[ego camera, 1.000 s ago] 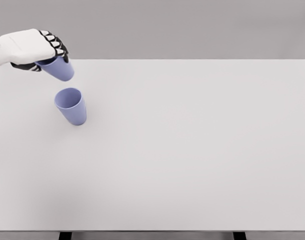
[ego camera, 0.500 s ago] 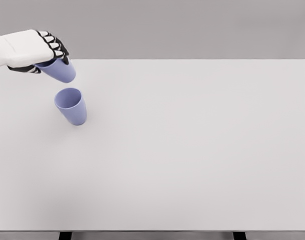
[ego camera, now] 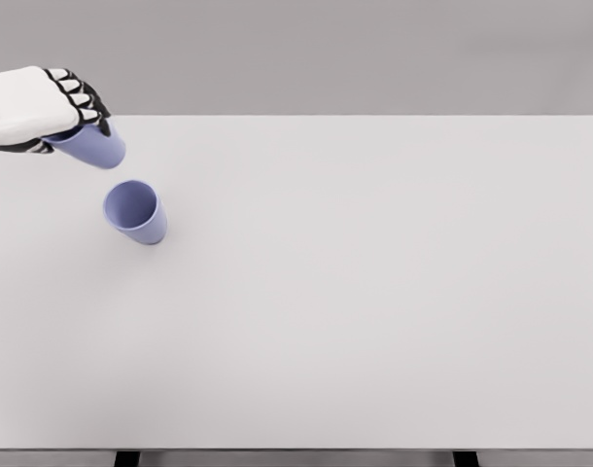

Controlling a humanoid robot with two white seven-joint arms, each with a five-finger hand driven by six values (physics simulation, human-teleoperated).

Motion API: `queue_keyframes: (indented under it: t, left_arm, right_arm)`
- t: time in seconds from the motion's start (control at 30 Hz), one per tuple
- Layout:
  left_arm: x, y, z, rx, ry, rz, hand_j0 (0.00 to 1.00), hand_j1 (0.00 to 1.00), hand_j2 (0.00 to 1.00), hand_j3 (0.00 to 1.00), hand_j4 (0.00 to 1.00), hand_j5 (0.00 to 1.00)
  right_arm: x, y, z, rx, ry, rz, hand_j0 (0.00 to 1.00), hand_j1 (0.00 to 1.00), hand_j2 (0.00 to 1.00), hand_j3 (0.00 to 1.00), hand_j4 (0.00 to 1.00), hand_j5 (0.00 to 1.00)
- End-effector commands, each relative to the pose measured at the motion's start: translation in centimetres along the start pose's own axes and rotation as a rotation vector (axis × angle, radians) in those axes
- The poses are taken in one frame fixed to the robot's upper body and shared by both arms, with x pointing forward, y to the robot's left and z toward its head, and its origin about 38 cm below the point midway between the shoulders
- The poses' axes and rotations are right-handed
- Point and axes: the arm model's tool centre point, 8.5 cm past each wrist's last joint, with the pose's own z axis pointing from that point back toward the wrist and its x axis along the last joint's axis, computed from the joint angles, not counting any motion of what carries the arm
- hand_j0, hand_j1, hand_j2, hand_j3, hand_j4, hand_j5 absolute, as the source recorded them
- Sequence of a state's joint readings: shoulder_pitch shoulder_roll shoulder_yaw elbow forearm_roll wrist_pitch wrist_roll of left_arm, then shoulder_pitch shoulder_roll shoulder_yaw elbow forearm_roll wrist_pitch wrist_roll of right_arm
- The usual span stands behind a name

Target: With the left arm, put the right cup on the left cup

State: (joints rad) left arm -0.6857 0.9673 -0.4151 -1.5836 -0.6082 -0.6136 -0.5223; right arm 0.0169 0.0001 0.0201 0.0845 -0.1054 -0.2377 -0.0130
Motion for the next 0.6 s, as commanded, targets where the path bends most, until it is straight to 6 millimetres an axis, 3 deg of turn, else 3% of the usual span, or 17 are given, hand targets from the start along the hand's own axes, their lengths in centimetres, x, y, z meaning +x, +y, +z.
queue_keyframes:
  t: [0.0, 0.3, 0.57]
  left_arm:
    - [-0.1, 0.7, 0.8, 0.006, 0.004, -0.014, 0.67, 0.67, 0.67, 0.67, 0.67, 0.67]
    - [1.6, 1.4, 1.5, 0.035, -0.043, -0.021, 0.67, 0.67, 0.67, 0.67, 0.67, 0.67]
    - [1.7, 1.9, 1.8, 0.062, -0.043, -0.016, 0.67, 0.67, 0.67, 0.67, 0.67, 0.67]
  right_arm:
    - [0.0, 0.0, 0.0, 0.001, 0.000, -0.001, 1.00, 1.00, 1.00, 1.00, 1.00, 1.00]
    - [0.0, 0.0, 0.0, 0.001, 0.000, -0.001, 1.00, 1.00, 1.00, 1.00, 1.00, 1.00]
    - [0.0, 0.0, 0.0, -0.001, 0.000, -0.001, 1.00, 1.00, 1.00, 1.00, 1.00, 1.00]
